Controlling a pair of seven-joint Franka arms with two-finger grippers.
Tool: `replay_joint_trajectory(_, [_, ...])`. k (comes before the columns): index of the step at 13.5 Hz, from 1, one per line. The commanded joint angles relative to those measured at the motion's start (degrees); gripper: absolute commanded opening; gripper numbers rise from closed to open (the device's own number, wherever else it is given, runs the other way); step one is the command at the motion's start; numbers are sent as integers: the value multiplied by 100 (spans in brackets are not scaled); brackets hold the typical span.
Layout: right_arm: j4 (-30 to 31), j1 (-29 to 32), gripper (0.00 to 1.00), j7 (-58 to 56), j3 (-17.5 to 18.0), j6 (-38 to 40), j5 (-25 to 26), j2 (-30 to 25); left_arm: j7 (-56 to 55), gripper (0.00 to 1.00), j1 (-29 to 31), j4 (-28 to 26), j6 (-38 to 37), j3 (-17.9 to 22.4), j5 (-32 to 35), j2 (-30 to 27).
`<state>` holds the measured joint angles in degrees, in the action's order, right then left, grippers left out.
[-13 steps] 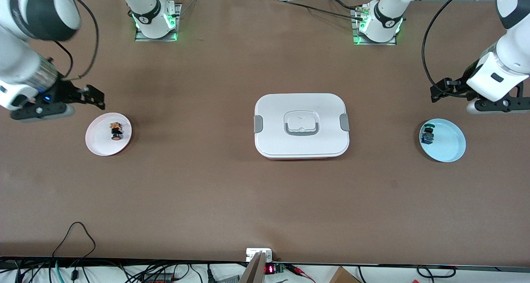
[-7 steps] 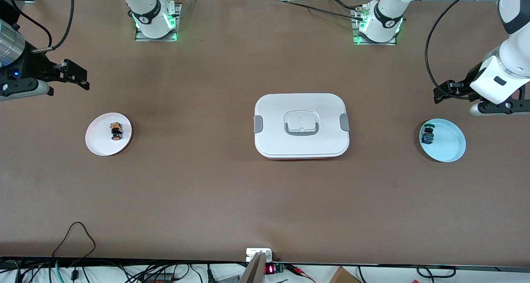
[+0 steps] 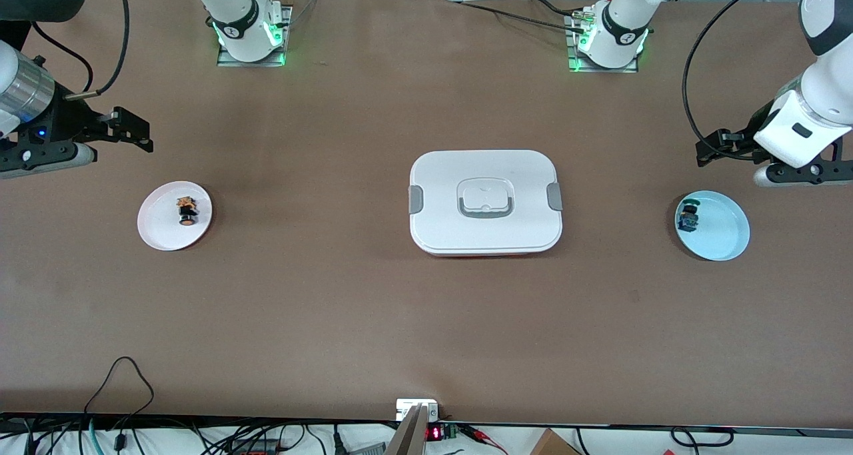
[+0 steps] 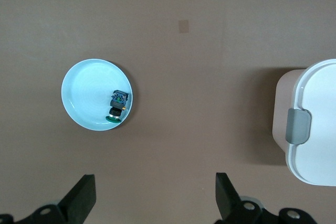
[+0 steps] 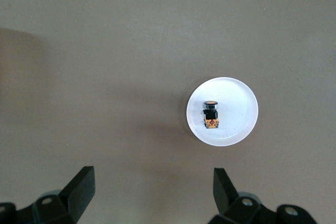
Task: Transfer orange switch to right arm and place
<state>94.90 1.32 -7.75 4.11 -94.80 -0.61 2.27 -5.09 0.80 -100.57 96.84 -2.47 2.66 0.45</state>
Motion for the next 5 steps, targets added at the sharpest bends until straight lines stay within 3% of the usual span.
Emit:
replay_joint_trajectory(1, [-261, -27, 100, 80, 19, 146, -53, 116, 149, 100, 44, 126, -16, -52, -126, 52])
replay_joint_trajectory(5, [-314, -27, 100, 19, 19, 155, -62, 107, 149, 100, 8, 293, -25, -78, -126, 158])
